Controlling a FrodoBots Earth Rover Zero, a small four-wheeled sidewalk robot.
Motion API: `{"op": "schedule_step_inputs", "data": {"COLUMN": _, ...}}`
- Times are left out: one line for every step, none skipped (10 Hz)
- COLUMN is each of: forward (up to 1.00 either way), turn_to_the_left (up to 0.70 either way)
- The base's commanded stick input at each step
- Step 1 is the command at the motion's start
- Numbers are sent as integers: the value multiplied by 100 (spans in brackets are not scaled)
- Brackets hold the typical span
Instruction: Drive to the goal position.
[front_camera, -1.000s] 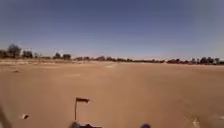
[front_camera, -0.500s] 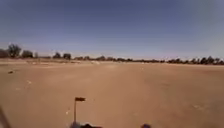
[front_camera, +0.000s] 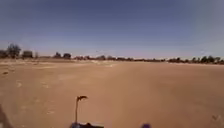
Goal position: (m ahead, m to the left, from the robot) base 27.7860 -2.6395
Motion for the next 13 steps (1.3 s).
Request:
{"op": "schedule_step_inputs", "data": {"forward": 70, "turn_to_the_left": 0}}
{"op": "schedule_step_inputs", "data": {"forward": 70, "turn_to_the_left": 0}}
{"op": "schedule_step_inputs", "data": {"forward": 70, "turn_to_the_left": 0}}
{"op": "schedule_step_inputs", "data": {"forward": 70, "turn_to_the_left": 0}}
{"op": "schedule_step_inputs", "data": {"forward": 70, "turn_to_the_left": 0}}
{"op": "schedule_step_inputs", "data": {"forward": 70, "turn_to_the_left": 0}}
{"op": "schedule_step_inputs", "data": {"forward": 70, "turn_to_the_left": 0}}
{"op": "schedule_step_inputs", "data": {"forward": 70, "turn_to_the_left": 0}}
{"op": "schedule_step_inputs", "data": {"forward": 70, "turn_to_the_left": 0}}
{"op": "schedule_step_inputs", "data": {"forward": 70, "turn_to_the_left": 0}}
{"op": "schedule_step_inputs", "data": {"forward": 70, "turn_to_the_left": 0}}
{"op": "schedule_step_inputs", "data": {"forward": 70, "turn_to_the_left": 0}}
{"op": "schedule_step_inputs", "data": {"forward": 70, "turn_to_the_left": 0}}
